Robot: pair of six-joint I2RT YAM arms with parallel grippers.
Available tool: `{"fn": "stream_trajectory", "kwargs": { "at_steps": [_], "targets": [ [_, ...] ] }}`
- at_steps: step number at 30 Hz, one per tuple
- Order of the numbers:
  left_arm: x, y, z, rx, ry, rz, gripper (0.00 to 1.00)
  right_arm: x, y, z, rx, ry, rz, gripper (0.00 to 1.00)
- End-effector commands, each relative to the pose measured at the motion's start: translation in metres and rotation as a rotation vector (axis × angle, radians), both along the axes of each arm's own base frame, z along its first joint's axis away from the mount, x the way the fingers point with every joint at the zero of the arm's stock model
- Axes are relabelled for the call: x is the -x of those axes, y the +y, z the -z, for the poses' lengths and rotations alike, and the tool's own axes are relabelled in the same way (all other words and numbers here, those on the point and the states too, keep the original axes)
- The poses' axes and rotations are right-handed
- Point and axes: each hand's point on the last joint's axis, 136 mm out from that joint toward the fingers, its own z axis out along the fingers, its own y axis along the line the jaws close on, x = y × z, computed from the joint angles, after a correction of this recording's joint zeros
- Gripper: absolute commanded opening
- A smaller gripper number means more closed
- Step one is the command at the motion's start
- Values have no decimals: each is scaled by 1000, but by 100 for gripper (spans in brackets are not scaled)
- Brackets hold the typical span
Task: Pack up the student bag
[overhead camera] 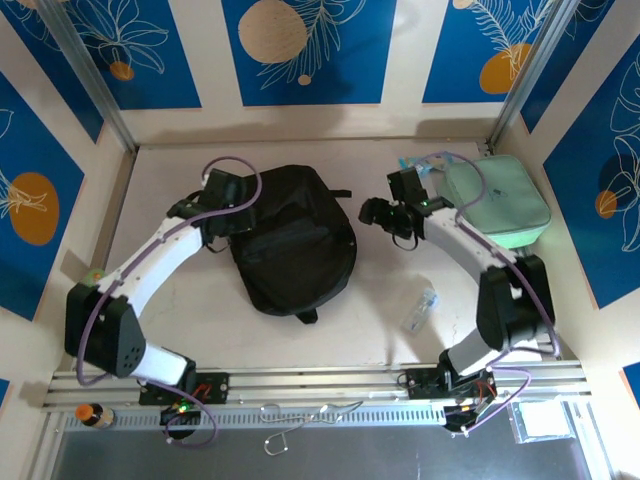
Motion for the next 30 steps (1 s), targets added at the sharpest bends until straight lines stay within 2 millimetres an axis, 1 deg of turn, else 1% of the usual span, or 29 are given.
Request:
{"fn": "stream_trajectory", "kwargs": {
  "at_steps": [1, 3, 5, 8, 10, 15, 21, 24, 28, 30],
  "targets": [
    [-6, 17, -12, 9, -97, -63, 79, 49, -47, 31, 148, 135, 151, 86],
    [-9, 18, -17, 20, -137, -52, 85, 70, -61, 39, 176, 167, 209, 91],
    [-11, 16, -21, 31, -168, -32, 90, 88, -74, 47, 207, 204, 270, 99],
    [-14, 11, -23, 45, -186, -1, 97, 111, -90, 58, 235, 255, 371, 99],
    [-16, 9, -24, 49, -190, 16, 100, 122, -94, 63, 229, 279, 412, 99],
    [-17, 3, -22, 65, -187, 45, 100, 150, -100, 77, 214, 349, 501, 99],
    [-21, -2, -18, 83, -178, 56, 100, 170, -94, 96, 179, 443, 527, 99],
    [-22, -4, -17, 91, -174, 59, 100, 172, -89, 102, 151, 449, 524, 99],
    [-24, -6, -17, 92, -166, 61, 100, 162, -79, 104, 102, 435, 496, 89],
    [-24, -7, -17, 96, -160, 64, 100, 156, -75, 104, 95, 430, 485, 83]
  ]
}}
